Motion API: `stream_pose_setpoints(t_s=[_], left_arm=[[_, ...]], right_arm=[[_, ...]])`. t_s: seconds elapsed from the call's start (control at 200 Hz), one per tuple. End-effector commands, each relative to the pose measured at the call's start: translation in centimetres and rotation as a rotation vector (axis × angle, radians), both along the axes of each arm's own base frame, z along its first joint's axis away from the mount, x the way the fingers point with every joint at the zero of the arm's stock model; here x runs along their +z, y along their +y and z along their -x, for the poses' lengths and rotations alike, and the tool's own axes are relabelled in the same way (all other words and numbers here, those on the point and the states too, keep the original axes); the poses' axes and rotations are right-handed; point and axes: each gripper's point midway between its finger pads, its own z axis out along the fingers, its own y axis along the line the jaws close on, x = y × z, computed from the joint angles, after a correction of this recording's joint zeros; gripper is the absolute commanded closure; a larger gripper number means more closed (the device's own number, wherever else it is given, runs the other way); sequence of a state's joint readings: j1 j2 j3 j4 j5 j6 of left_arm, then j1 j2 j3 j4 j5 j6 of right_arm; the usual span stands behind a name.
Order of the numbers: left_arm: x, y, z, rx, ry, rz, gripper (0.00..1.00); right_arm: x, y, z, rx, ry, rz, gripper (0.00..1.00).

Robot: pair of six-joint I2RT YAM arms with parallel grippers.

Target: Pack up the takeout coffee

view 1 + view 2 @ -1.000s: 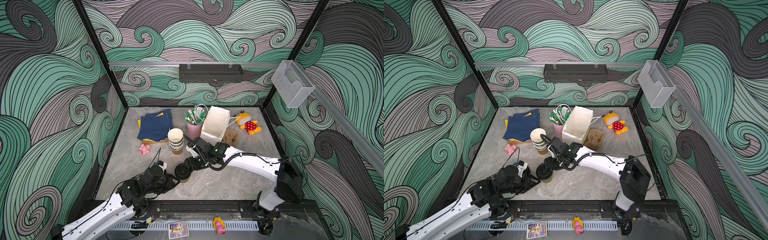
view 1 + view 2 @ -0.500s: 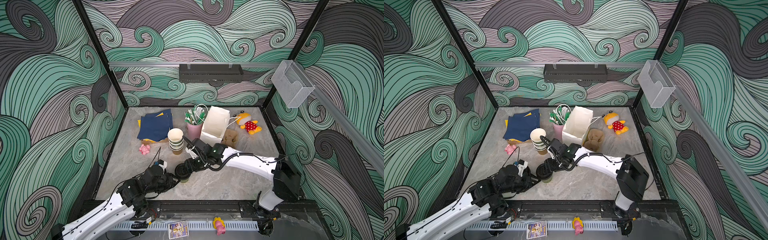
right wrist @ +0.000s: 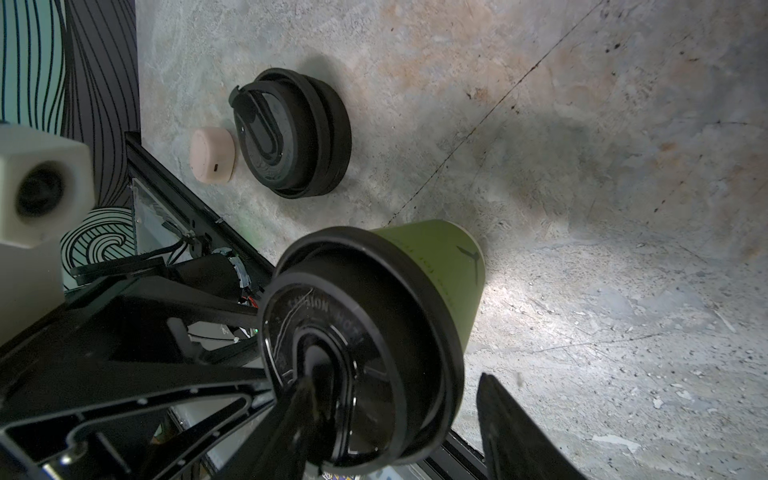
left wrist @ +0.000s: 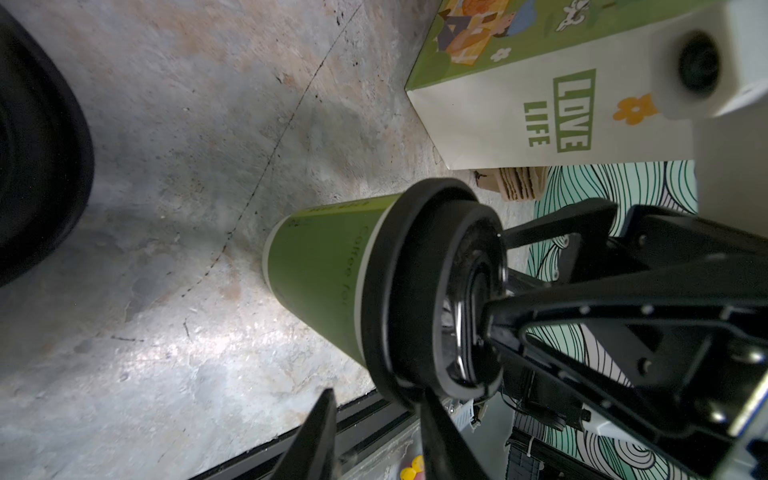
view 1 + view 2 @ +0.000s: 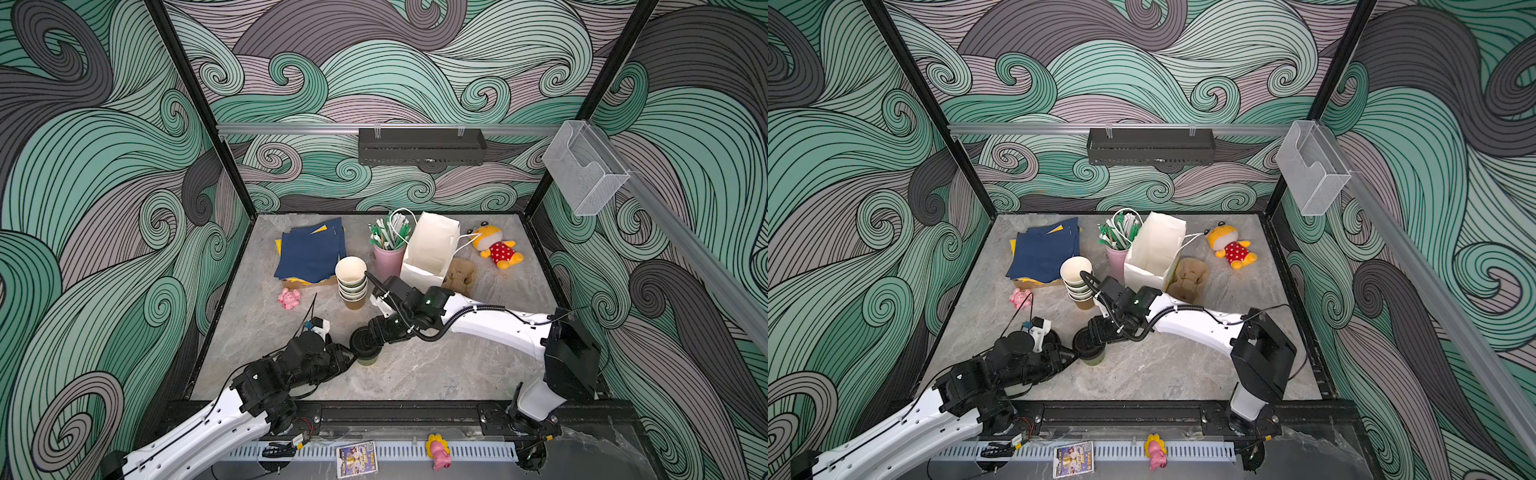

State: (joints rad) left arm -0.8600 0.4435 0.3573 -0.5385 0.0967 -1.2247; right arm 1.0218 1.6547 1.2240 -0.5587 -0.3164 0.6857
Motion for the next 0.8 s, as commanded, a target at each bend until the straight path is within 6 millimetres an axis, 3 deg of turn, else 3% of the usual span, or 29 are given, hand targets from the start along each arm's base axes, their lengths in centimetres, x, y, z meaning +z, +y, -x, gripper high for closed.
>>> stream_pose_setpoints(t_s=[0.0,0.505,0.635,0.79], left_arm=[[-0.4,0.1,-0.3,0.013,0.002,-0.024,0.65],[-4.2,2.2,1.5,-0.027,0.152,-0.252,0.72],[-3.3,1.5,0.9,-0.037,0.123,-0.231,0.71],[-0.9,0.2,-0.3,-0.045,0.033,-0.157,0.66]], right_arm=[[-2.1,-1.0,0.6,-0.007,0.038,0.070,0.37],[-2.9,-1.3,0.9,-0.011,0.051,0.093,0.38],[-2.5,-1.4,0.9,-0.010,0.039,0.090,0.38],[-2.5,-1.5,0.9,-0.011,0.037,0.091,0.37]])
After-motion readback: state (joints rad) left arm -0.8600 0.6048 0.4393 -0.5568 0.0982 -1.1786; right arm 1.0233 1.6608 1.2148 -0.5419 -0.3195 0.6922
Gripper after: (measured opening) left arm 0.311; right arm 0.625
